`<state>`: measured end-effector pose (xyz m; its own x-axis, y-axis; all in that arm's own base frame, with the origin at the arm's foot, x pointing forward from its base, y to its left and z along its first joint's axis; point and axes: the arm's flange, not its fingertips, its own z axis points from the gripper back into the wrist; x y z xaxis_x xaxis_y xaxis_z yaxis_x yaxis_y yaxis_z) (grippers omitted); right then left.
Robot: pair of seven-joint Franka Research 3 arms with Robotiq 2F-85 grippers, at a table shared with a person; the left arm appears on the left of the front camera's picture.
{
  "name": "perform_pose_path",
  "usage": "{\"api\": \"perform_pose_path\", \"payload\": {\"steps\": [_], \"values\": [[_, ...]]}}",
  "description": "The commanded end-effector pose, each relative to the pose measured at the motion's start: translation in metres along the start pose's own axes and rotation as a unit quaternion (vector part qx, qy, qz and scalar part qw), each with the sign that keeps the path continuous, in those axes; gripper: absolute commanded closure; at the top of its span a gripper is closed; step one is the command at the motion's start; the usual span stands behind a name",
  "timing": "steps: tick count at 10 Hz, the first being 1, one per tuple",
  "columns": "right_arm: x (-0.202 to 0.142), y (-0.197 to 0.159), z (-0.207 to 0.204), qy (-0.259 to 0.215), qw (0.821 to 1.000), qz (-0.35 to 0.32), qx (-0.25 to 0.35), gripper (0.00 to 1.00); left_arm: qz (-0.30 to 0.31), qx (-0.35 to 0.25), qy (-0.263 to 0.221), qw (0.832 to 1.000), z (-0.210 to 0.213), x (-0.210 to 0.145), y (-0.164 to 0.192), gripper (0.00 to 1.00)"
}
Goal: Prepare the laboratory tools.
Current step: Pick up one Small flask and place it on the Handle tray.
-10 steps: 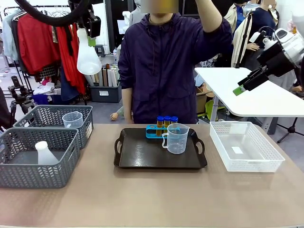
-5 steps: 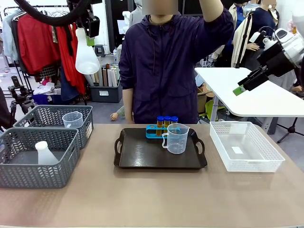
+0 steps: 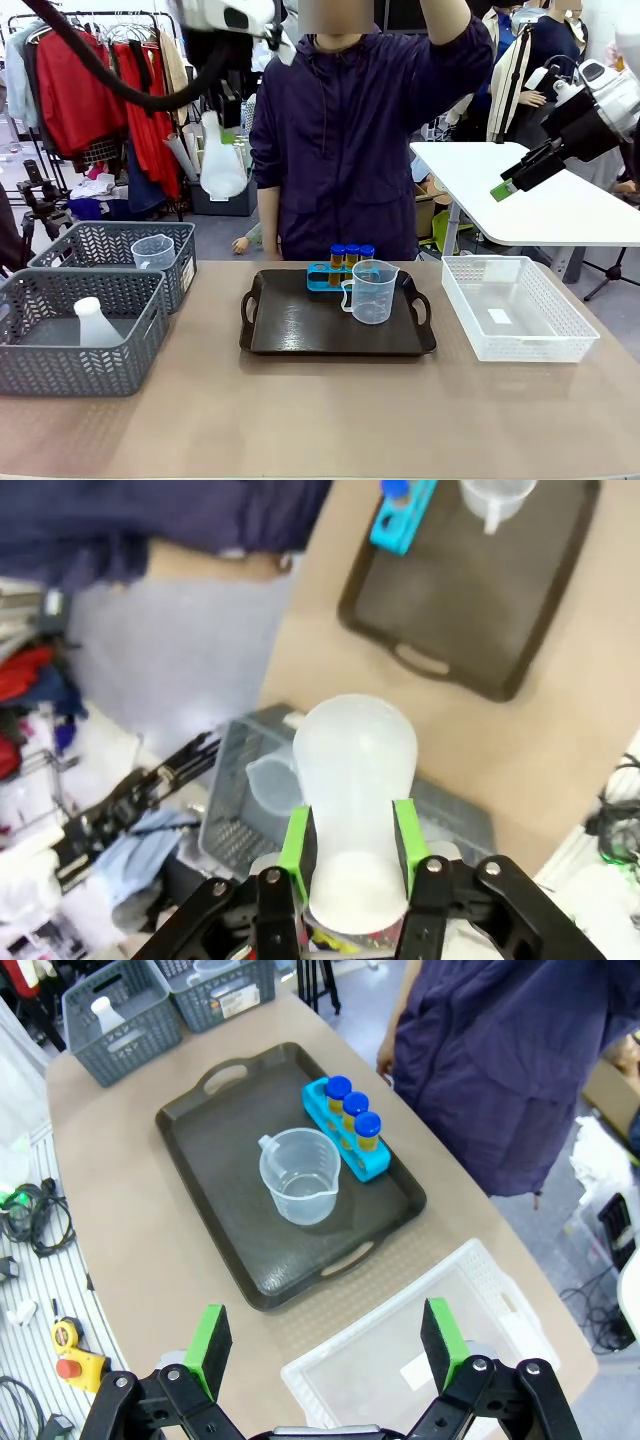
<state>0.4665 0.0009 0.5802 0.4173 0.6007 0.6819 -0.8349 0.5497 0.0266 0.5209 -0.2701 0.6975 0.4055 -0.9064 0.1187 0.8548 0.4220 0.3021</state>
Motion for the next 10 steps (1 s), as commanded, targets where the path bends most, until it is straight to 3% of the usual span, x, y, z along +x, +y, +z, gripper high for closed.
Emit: {"api": "perform_pose_path", "payload": {"steps": [1,6,10], "values": [[0.001,0.000,0.001,-0.009,1.000,0.001,0.005,0.00,-0.033,-0.032,-0.028,0.999,-0.015,-0.008,0.001,1.00],[0.001,0.000,0.001,-0.009,1.000,0.001,0.005,0.00,-0.066,-0.133,-0.052,0.987,-0.094,0.012,-0.006,1.00],[0.001,0.000,0.001,-0.009,1.000,0.001,0.005,0.00,-0.075,-0.172,-0.043,0.981,-0.149,0.027,-0.009,1.00]]}}
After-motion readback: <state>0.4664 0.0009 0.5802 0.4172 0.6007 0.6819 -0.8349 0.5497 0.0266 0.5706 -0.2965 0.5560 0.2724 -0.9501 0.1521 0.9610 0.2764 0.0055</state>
